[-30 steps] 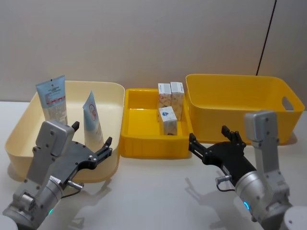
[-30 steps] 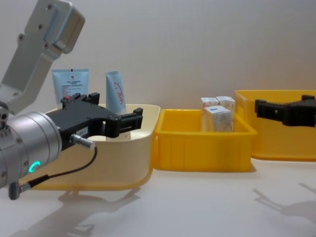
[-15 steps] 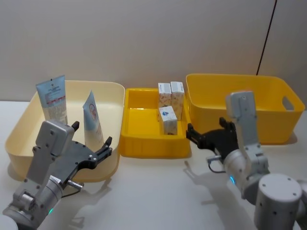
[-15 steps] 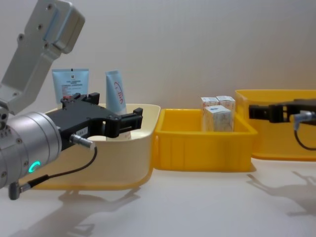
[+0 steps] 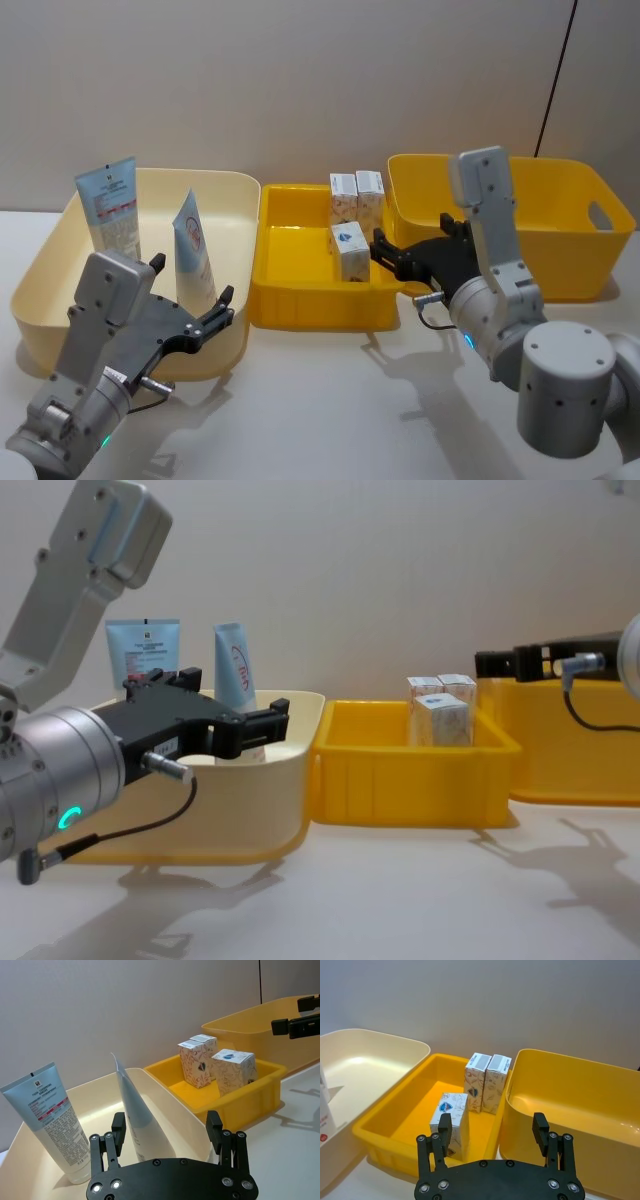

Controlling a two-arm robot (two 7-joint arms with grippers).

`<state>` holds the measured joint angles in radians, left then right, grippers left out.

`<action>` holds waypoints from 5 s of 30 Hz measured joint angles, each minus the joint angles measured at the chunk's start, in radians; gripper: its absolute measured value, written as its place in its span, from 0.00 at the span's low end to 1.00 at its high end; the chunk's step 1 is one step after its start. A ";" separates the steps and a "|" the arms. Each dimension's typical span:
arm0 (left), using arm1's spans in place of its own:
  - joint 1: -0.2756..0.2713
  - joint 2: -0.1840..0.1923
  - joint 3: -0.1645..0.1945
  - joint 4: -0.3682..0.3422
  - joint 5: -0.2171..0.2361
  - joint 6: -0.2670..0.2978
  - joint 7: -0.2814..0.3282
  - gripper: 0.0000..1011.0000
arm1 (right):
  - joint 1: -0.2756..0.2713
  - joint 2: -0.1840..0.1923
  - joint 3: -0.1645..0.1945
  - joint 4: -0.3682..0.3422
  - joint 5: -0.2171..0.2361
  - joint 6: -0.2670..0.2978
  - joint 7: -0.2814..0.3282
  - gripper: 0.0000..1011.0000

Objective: Bimanual collaborative sorting of washing and personal care products

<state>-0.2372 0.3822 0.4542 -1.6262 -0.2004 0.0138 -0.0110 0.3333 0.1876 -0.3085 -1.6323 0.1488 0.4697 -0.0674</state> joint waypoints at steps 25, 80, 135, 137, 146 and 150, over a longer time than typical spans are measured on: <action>0.000 0.000 0.000 0.000 0.000 0.000 0.000 0.99 | 0.094 -0.072 -0.046 0.121 -0.034 0.045 0.010 0.99; 0.000 0.000 0.000 0.000 0.000 0.000 0.000 0.99 | 0.215 -0.196 -0.066 0.427 -0.094 0.011 -0.043 0.40; 0.000 0.000 0.000 0.000 0.000 0.000 0.000 0.99 | 0.471 -0.111 0.137 0.487 -0.096 -0.255 -0.031 0.40; 0.000 0.000 0.000 0.000 0.000 0.000 0.000 0.99 | 0.483 -0.107 0.142 0.507 -0.101 -0.245 -0.032 0.40; 0.000 0.000 0.000 0.000 0.000 0.000 0.000 0.99 | 0.532 -0.101 0.151 0.607 -0.117 -0.200 -0.033 0.40; 0.000 0.000 0.000 0.000 0.000 0.000 0.000 0.99 | 0.554 -0.103 0.153 0.658 -0.121 -0.180 -0.030 0.42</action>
<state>-0.2372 0.3821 0.4542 -1.6262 -0.2004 0.0138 -0.0110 0.8868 0.0844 -0.1550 -0.9739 0.0278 0.2901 -0.0972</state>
